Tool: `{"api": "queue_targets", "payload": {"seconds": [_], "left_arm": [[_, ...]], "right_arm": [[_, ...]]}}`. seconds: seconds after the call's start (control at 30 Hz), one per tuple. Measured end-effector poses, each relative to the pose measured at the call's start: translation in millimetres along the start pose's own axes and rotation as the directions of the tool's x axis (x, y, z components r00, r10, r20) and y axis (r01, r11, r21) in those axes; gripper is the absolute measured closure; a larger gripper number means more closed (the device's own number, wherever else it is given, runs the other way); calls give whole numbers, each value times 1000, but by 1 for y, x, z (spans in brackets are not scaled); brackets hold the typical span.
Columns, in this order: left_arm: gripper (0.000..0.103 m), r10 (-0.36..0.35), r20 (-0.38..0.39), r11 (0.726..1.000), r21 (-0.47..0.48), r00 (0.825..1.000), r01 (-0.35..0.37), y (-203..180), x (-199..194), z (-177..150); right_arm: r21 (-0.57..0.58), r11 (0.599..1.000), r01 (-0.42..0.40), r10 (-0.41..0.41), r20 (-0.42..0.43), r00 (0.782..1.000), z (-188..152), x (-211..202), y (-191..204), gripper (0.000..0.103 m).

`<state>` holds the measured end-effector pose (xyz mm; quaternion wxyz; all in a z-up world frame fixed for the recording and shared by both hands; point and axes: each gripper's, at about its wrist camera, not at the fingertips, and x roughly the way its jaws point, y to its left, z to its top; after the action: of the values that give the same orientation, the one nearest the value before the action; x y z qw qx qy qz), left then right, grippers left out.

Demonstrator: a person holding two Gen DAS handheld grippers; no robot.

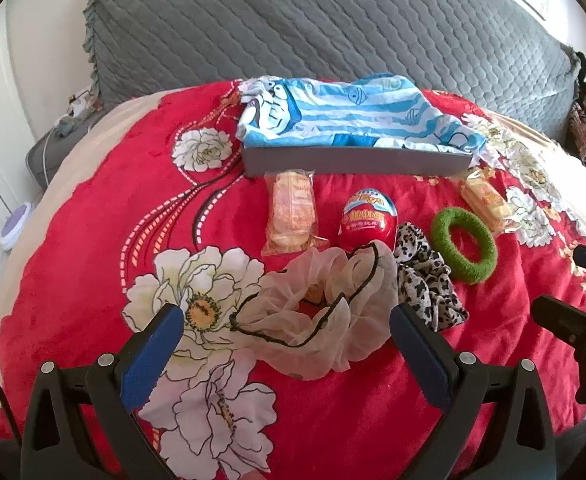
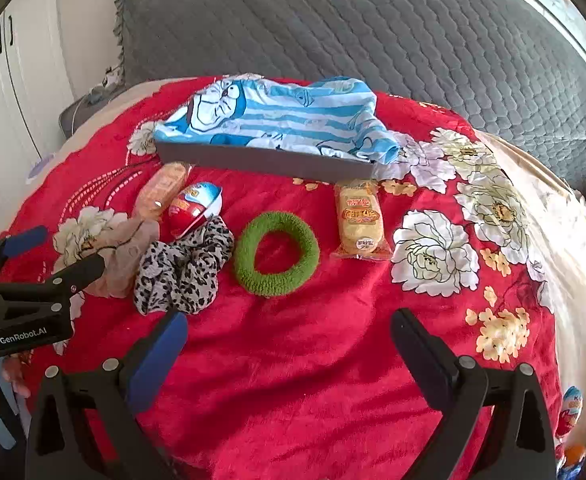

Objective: Organize objects
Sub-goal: 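Grasp the fuzzy green ring with the right tool while the left tool grasps the sheer beige scrunchie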

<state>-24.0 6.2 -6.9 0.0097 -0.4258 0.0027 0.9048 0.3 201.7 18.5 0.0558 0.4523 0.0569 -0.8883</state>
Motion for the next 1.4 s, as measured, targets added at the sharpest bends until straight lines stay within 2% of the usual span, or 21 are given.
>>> {"api": "queue_targets", "payload": {"seconds": [0.6, 0.73, 1.03, 1.23, 1.4], "left_arm": [[1, -1, -51, 1000, -20, 999, 0, 3, 35, 4], [1, -2, -59, 1000, -14, 998, 1, 2, 41, 4], [1, -7, -89, 1000, -16, 996, 5, 3, 53, 2], [1, -18, -103, 1000, -22, 995, 16, 1, 62, 2], [1, -44, -113, 998, -42, 993, 40, 2, 68, 0]], "right_arm": [[-38, 999, -9, 6, -70, 997, 7, 45, -3, 4], [-53, 999, -8, 3, -88, 996, 10, 56, -2, 9], [-109, 994, -10, -1, -102, 995, 13, 72, 6, 10], [-143, 990, 8, -26, -124, 992, 17, 88, 6, 26], [-147, 989, -1, -20, -139, 990, 17, 99, 5, 30]]}}
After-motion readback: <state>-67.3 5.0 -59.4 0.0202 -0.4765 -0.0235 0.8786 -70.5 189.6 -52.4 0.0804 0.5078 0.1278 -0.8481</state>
